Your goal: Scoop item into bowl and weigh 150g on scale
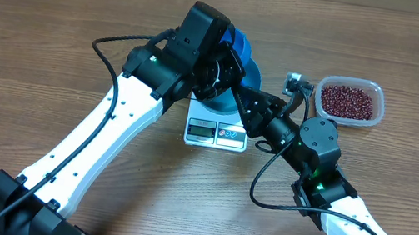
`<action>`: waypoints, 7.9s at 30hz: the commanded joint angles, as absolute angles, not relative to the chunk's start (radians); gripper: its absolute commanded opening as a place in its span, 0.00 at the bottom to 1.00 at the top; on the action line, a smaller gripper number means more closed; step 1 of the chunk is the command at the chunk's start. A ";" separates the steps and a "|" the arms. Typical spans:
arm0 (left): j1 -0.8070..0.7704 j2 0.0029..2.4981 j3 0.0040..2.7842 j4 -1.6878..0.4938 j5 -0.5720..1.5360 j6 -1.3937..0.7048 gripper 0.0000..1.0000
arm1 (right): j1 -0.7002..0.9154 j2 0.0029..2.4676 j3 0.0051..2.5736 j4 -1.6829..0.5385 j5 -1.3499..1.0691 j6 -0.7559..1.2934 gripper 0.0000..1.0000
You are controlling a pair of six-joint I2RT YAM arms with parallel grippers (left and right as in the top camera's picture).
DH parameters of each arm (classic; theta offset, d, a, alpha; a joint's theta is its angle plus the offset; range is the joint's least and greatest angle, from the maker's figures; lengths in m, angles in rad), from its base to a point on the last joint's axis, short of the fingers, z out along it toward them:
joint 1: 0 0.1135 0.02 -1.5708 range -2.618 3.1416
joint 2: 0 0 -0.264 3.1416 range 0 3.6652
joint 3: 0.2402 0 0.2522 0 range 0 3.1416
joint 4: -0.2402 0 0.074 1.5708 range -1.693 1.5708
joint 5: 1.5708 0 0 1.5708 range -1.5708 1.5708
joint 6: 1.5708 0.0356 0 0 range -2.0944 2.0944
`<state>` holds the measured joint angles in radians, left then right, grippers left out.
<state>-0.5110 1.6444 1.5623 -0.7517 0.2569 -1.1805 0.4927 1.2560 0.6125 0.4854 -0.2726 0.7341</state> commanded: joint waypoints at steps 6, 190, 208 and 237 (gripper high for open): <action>-0.516 1.656 1.589 -0.756 0.237 -1.193 0.41 | 0.498 1.259 0.648 0.493 -0.247 0.733 0.04; -0.805 1.885 1.067 -0.339 -0.350 -0.553 0.04 | 0.010 0.710 0.886 -0.607 -0.046 0.306 0.04; -0.804 1.941 1.067 -0.363 -0.339 -0.554 0.04 | 0.010 0.710 0.886 -0.607 -0.046 0.306 0.04; -0.809 1.790 1.267 -0.616 -0.327 -0.510 0.04 | 0.011 0.710 0.886 -0.608 -0.056 0.309 0.04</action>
